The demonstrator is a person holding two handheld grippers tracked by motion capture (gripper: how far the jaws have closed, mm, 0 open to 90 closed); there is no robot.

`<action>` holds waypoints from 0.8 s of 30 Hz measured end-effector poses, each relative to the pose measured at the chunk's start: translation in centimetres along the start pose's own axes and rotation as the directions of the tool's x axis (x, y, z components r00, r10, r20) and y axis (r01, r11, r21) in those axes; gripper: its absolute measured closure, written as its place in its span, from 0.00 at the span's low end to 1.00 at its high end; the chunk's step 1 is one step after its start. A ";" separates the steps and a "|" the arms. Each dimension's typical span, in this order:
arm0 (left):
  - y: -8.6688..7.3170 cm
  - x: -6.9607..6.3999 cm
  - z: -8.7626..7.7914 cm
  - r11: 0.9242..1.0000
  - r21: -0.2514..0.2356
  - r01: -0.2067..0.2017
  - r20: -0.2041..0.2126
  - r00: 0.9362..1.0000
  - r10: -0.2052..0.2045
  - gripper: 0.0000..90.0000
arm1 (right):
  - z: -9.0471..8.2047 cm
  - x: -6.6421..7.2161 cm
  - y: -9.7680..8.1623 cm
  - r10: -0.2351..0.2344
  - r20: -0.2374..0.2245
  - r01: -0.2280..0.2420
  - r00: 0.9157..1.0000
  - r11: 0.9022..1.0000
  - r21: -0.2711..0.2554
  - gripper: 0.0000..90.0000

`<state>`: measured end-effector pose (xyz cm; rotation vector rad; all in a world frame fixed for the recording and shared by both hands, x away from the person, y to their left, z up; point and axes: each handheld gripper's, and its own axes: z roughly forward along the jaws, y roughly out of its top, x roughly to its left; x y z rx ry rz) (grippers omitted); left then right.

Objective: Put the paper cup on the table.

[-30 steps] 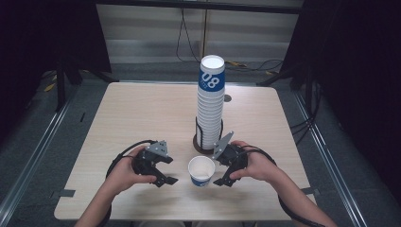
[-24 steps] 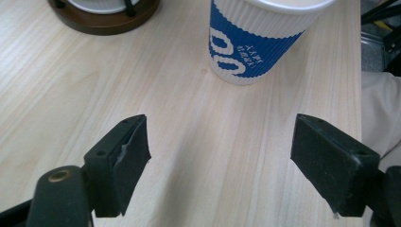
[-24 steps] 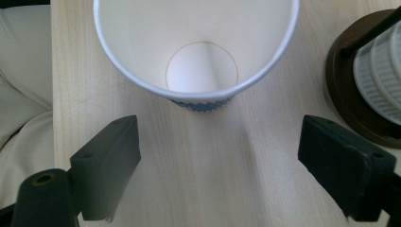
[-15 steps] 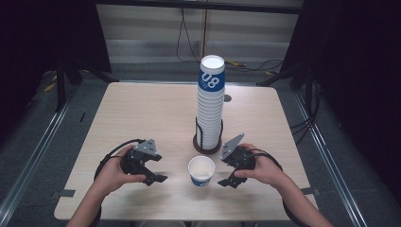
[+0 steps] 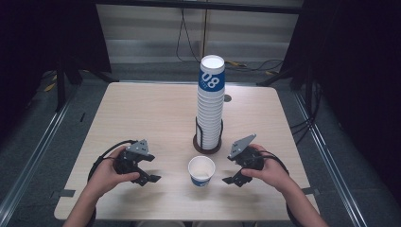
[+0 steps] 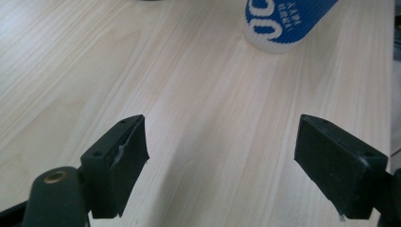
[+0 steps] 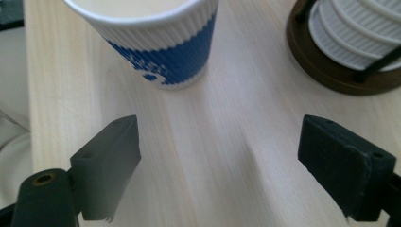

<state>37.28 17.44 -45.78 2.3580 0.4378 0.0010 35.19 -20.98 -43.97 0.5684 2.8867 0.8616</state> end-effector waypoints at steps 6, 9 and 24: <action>-0.6 0.3 -0.3 1.000 0.000 -0.003 -0.007 1.000 0.003 0.20 | -0.1 0.1 -1.1 0.024 0.014 -0.023 1.000 1.000 -0.016 0.15; -0.9 0.4 -0.4 1.000 0.001 0.006 -0.012 1.000 -0.006 0.20 | -0.1 0.0 -1.6 0.027 0.021 -0.027 0.999 0.999 -0.028 0.15; -3.4 1.7 -1.1 0.998 0.013 0.054 -0.059 0.997 -0.053 0.20 | -0.6 -0.4 -4.5 0.094 0.064 -0.090 0.994 0.994 -0.060 0.15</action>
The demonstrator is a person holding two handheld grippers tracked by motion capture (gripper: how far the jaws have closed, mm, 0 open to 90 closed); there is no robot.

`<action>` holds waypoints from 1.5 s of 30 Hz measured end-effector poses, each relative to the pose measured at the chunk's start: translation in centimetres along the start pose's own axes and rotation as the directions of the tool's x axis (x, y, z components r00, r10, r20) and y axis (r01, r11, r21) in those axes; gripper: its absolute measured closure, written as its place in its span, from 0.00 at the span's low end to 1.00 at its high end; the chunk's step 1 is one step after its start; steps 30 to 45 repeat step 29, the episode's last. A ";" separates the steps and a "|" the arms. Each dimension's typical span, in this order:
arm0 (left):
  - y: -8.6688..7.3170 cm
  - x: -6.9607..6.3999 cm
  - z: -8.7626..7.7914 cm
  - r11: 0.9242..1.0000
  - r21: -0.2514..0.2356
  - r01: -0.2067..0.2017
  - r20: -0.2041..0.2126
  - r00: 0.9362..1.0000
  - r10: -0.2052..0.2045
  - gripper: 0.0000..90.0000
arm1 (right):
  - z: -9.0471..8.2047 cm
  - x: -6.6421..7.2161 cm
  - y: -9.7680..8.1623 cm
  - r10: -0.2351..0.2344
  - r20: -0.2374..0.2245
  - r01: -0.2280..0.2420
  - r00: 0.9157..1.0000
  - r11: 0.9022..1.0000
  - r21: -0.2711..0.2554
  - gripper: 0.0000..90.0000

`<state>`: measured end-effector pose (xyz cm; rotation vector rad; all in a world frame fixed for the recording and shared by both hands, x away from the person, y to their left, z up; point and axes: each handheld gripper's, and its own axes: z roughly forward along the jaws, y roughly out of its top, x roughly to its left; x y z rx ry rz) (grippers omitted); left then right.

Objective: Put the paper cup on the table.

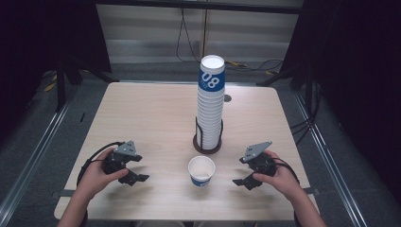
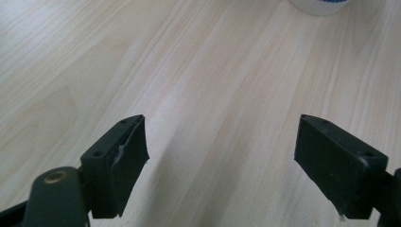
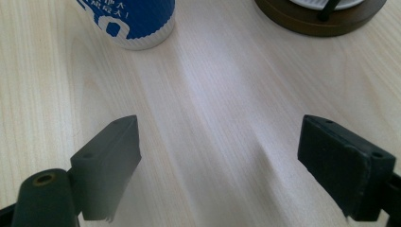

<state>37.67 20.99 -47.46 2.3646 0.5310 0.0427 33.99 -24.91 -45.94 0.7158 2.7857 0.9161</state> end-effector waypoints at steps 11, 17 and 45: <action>-1.3 0.4 0.0 1.000 -0.001 0.031 -0.019 0.999 -0.031 0.20 | -0.6 -0.1 -1.9 0.030 0.045 -0.029 0.999 0.999 -0.022 0.15; -1.7 0.5 0.1 0.999 0.001 0.036 -0.037 0.999 -0.036 0.20 | -1.1 0.0 -3.1 0.045 0.066 -0.043 0.997 0.998 -0.038 0.15; -2.2 0.8 0.2 1.000 0.016 0.022 -0.074 0.997 -0.021 0.19 | -1.8 0.0 -4.7 0.059 0.117 -0.053 0.991 0.997 -0.053 0.15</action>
